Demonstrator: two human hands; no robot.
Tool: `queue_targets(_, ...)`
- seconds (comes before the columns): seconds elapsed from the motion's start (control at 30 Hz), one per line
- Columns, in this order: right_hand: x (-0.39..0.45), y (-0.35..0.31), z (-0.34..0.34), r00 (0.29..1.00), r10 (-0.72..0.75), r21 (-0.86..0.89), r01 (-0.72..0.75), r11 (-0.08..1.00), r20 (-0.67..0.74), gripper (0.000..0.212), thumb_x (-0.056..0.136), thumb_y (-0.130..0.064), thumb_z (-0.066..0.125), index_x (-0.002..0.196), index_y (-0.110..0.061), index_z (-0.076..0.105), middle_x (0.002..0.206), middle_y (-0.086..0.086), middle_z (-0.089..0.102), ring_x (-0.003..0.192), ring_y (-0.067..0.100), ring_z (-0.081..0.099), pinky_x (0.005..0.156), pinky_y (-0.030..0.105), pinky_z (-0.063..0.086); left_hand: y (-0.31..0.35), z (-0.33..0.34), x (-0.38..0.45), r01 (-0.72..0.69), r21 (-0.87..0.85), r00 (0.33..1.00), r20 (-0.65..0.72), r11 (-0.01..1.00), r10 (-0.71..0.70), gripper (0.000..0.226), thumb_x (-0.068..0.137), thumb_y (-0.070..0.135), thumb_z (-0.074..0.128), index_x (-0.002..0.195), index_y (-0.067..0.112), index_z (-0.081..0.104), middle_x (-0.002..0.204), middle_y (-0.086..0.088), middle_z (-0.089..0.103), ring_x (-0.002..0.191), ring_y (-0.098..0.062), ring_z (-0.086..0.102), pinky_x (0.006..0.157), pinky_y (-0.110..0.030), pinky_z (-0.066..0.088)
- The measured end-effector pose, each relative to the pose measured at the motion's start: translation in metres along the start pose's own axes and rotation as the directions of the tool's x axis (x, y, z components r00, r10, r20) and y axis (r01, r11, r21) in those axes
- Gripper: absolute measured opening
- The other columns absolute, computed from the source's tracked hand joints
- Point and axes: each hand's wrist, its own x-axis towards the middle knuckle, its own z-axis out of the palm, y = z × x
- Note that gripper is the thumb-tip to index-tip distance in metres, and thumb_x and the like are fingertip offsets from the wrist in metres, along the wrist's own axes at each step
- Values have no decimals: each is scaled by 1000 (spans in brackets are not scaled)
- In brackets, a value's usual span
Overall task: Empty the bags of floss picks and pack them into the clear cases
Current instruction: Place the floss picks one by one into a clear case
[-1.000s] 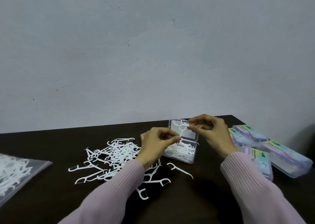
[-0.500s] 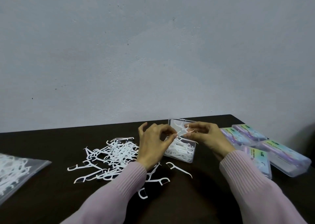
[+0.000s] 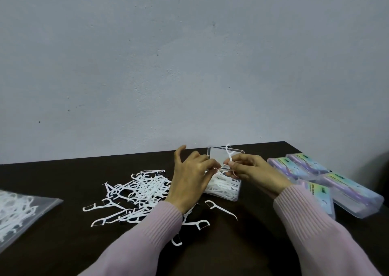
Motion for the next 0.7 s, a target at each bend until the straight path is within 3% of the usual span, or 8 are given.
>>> queue_targets(0.1, -1, 3, 0, 995, -28, 3, 28, 1000, -99, 10, 86, -5, 58, 85, -12, 66, 92, 12, 66, 88, 22, 64, 80, 29, 54, 2, -2, 1, -49, 56, 999, 5, 997, 49, 18, 72, 26, 79, 87, 30, 70, 76, 14, 66, 77, -9, 61, 103, -45, 19)
queue_targets(0.3, 3, 6, -9, 942, -29, 121, 74, 990, -335, 9, 81, -7, 67, 81, -15, 70, 91, 7, 70, 94, 22, 64, 89, 35, 51, -6, 1, -3, -73, 84, 997, 40, 994, 70, 16, 70, 23, 81, 83, 28, 72, 73, 14, 65, 74, -10, 60, 106, -50, 23)
queue_targets(0.43, 3, 8, -13, 882, -109, -95, 73, 993, -459, 10, 81, -11, 69, 86, -20, 70, 94, -1, 70, 91, 11, 62, 79, 25, 47, -10, 2, -4, -27, 46, 994, 105, 999, 22, 16, 73, 24, 79, 86, 30, 72, 76, 14, 66, 79, -10, 61, 108, -54, 18)
queue_targets(0.57, 3, 10, -9, 880, -198, -338, 45, 940, -433, 9, 80, -16, 71, 89, -15, 71, 87, -5, 68, 78, 1, 60, 63, 11, 40, -9, 4, -6, -27, 18, 988, 152, 999, 24, 19, 76, 20, 77, 92, 28, 74, 82, 12, 70, 86, -10, 62, 110, -59, 2)
queue_targets(0.63, 3, 10, -4, 887, -241, -396, 72, 915, -394, 11, 79, -12, 71, 89, -15, 68, 86, -5, 66, 73, -4, 59, 56, 6, 42, -9, 3, -7, 28, -2, 990, 140, 1000, -27, 17, 82, 22, 70, 98, 28, 73, 86, 12, 70, 91, -7, 60, 112, -52, -14)
queue_targets(0.7, 3, 10, 0, 888, -279, -404, 119, 907, -366, 19, 76, -8, 73, 90, -19, 64, 86, -4, 66, 72, -3, 60, 55, 6, 46, -11, 1, -5, 124, -26, 985, 123, 992, -120, 16, 88, 26, 62, 100, 31, 70, 88, 16, 67, 91, 0, 56, 112, -45, -20)
